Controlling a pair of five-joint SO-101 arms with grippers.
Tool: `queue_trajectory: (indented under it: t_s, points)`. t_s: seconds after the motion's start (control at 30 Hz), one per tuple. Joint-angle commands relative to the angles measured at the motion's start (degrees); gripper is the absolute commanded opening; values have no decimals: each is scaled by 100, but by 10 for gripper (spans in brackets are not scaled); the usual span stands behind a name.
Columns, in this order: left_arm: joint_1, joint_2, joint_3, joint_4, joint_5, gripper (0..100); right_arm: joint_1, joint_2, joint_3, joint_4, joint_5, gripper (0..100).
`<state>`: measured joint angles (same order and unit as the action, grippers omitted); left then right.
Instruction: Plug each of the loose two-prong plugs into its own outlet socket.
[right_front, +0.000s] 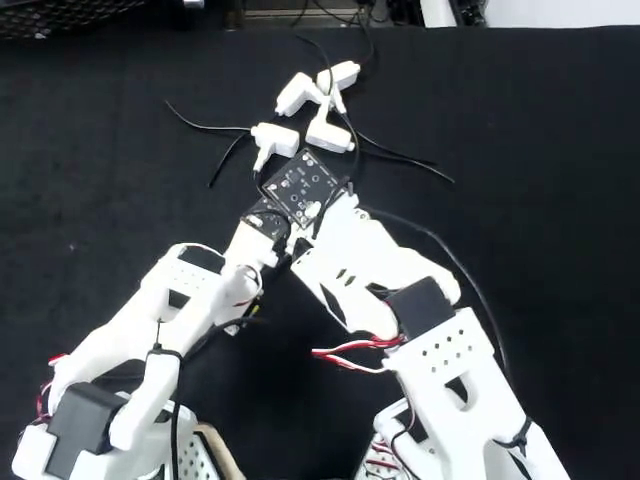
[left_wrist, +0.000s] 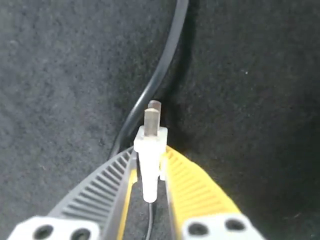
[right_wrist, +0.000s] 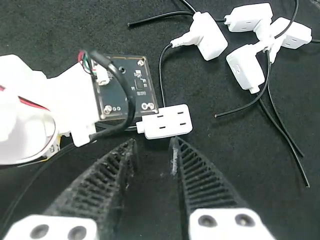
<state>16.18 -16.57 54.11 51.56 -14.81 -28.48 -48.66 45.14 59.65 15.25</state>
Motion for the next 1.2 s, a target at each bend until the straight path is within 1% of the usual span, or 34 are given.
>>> queue_trajectory:
  t_s: [0.0,0.1,0.23,0.33,0.4,0.47,0.57,0.6,0.73,0.9,1.0,1.1,1.17]
  points:
    - [119,-97,-215,-88,202,28,70,4,-312,-70,-44,119]
    - [224,-97,-576,-88,800,29,141,-13,-338,-70,-44,98]
    - [611,-211,-646,-62,1310,29,695,-505,-391,-70,-44,34]
    - [1033,-510,-444,-88,1354,28,1204,-1270,-400,-26,-97,25]
    - [1156,-791,-330,-88,1354,28,1486,-1815,-330,-26,-352,25]
    - [1165,-1037,-207,-149,1354,28,1618,-2264,-224,-26,-413,25]
    - [1165,-1407,75,-492,1371,28,1635,-2589,-145,-26,-404,25]
    - [1191,-1556,171,-598,1398,28,1635,-2580,-145,-26,-404,21]
    - [1226,-2356,391,-844,1943,29,1653,-2308,-215,-62,-448,12]
    - [1244,-3657,690,-862,2295,29,1969,-1815,-462,-70,-466,12]
    - [1244,-4598,1007,-862,2453,29,1978,-1516,-453,-185,-800,12]
    - [1253,-5609,1376,-862,2576,29,1890,-1218,-426,-360,-993,12]
    - [1411,-6277,1701,-862,2541,29,1556,-1033,-426,-343,-949,12]
